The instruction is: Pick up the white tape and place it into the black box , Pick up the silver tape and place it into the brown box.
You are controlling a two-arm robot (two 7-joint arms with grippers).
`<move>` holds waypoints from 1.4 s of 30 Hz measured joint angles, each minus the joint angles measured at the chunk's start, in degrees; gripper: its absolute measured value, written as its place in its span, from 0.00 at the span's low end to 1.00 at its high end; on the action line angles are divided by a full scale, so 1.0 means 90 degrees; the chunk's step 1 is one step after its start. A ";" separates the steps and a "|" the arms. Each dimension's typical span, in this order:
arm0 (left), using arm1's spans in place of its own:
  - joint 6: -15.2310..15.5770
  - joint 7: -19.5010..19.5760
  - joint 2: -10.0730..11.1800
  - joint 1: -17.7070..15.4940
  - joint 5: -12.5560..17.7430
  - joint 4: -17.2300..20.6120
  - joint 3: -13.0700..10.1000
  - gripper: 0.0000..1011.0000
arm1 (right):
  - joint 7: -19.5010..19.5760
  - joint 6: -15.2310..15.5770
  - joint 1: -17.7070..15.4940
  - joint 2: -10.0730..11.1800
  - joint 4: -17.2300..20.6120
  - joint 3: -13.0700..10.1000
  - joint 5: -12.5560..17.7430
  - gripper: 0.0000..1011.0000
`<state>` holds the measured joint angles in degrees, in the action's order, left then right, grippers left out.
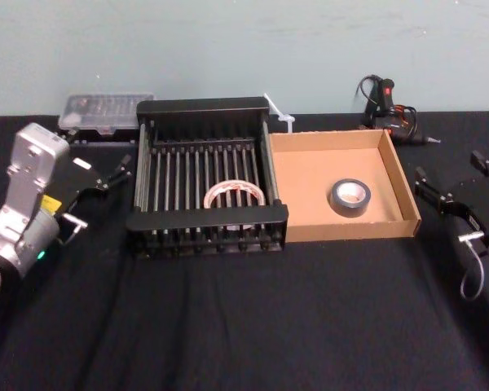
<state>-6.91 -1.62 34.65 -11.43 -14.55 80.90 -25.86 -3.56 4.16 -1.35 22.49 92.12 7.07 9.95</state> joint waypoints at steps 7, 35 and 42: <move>0.0000 0.0000 0.0000 0.0000 0.0000 0.0000 0.0000 0.99 | 0.0000 0.0000 0.0000 0.0000 0.0000 0.0000 0.0000 0.99; 0.0000 0.0000 0.0000 0.0000 0.0000 0.0000 0.0000 0.99 | 0.0000 0.0001 0.0000 0.0000 0.0000 0.0000 0.0000 0.99; 0.0000 0.0000 0.0000 0.0000 0.0000 0.0000 0.0000 0.99 | 0.0000 0.0000 0.0000 -0.0001 0.0000 0.0000 0.0000 0.99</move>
<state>-6.91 -1.62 34.65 -11.44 -14.55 80.90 -25.86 -3.56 4.17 -1.35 22.48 92.12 7.07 9.95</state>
